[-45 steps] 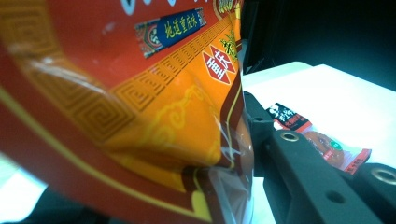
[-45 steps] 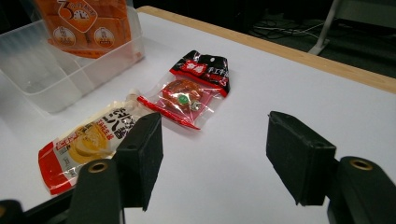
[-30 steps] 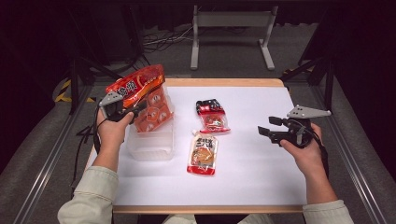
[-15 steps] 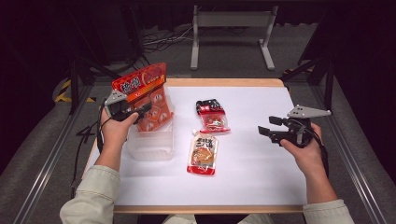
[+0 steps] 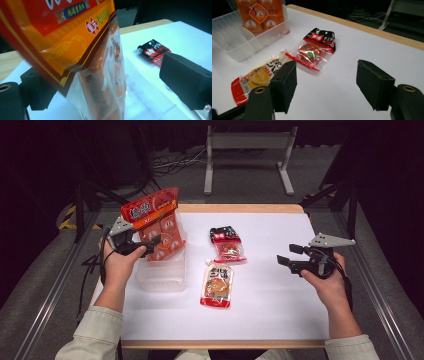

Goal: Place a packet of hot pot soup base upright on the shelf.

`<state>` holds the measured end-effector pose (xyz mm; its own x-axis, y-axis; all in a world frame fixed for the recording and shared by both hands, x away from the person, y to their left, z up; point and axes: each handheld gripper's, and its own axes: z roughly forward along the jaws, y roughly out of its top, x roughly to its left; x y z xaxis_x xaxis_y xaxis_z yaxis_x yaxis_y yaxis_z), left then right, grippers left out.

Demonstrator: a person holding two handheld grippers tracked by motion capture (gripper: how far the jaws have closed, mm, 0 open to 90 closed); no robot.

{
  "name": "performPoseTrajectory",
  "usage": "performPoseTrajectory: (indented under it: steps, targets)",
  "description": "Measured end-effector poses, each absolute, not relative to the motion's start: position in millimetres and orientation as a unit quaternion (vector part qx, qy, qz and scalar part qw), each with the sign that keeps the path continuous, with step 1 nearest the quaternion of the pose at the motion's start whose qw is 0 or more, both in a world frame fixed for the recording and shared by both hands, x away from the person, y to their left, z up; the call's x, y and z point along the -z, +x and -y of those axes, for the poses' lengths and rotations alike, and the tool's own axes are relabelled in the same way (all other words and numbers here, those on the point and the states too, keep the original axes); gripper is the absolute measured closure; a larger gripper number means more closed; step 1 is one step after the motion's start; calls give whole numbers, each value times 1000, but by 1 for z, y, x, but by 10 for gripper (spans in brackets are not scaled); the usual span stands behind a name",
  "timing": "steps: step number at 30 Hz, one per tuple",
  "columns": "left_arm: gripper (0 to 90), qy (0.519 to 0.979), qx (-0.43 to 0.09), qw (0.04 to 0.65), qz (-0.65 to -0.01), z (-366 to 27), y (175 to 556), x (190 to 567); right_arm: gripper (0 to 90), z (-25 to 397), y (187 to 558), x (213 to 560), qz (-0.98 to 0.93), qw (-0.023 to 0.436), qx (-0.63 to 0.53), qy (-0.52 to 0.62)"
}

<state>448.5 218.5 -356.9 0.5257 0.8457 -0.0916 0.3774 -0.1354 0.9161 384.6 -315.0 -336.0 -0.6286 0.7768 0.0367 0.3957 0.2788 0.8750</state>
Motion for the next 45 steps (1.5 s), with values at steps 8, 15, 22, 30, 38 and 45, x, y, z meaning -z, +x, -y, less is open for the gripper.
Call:
performPoseTrajectory:
  steps: [8, 15, 22, 30, 38, 45]
  targets:
    - [57, 720, -240, 498, -420, -225, 428, 349, 356, 310, 388, 338, -782, 202, -465, 363]
    - [66, 735, -238, 484, -412, -229, 401, 346, 370, 307, 390, 340, -787, 212, -461, 352]
    - [70, 743, -207, 506, -388, -232, 370, 349, 379, 307, 391, 341, -786, 205, -469, 345]
    - [90, 755, -186, 512, -366, -240, 360, 352, 375, 306, 390, 341, -785, 201, -478, 339]
    - [81, 764, -166, 518, -347, -237, 356, 350, 375, 298, 398, 342, -788, 179, -491, 326]
    - [78, 760, -159, 527, -344, -234, 353, 349, 377, 282, 419, 335, -798, 176, -482, 315]
